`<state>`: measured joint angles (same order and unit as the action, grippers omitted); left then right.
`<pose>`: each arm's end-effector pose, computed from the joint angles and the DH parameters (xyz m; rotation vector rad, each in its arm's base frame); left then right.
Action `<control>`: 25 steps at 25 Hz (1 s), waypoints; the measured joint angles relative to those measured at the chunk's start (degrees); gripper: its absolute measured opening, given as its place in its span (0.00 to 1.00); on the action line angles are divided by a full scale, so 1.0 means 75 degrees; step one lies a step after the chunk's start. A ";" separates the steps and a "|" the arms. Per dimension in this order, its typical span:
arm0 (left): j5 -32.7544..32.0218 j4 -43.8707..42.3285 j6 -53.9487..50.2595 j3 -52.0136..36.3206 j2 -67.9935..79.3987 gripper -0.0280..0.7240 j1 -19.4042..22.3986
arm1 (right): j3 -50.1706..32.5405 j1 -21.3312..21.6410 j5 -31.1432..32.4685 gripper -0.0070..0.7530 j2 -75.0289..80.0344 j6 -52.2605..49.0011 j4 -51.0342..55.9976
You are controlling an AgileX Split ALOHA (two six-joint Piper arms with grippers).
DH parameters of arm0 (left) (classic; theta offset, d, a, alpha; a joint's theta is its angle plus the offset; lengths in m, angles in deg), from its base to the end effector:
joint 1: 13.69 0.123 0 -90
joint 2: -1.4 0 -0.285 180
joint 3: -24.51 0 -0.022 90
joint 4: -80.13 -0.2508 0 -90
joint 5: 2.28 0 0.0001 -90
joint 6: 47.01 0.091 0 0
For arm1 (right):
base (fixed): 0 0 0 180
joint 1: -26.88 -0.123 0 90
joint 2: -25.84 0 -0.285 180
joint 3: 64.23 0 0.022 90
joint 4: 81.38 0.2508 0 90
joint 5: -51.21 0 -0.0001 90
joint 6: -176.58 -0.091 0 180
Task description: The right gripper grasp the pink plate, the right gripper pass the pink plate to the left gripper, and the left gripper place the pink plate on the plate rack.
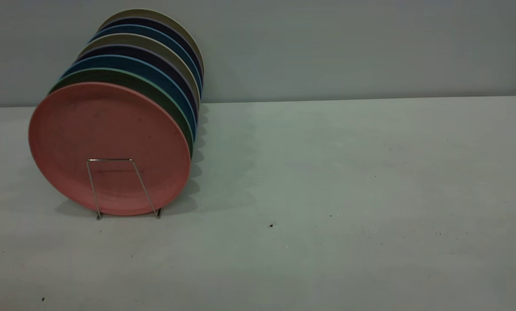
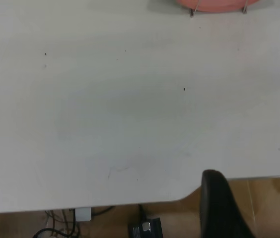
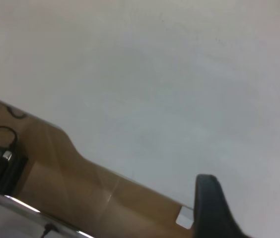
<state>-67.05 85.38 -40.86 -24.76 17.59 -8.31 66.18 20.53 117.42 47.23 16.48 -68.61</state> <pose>0.0152 -0.0061 0.2681 0.0146 2.2684 -0.0084 0.0235 0.0211 0.2646 -0.5267 2.3110 0.1730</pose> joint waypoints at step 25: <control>0.0000 -0.0114 -0.0030 -0.0005 -0.0758 0.57 -0.0688 | -0.0011 0.0000 -0.0147 0.56 -0.0062 -0.1037 -0.1009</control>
<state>-67.05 84.52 -41.08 -24.80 11.90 -13.47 66.09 20.53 116.32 46.76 8.71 -76.18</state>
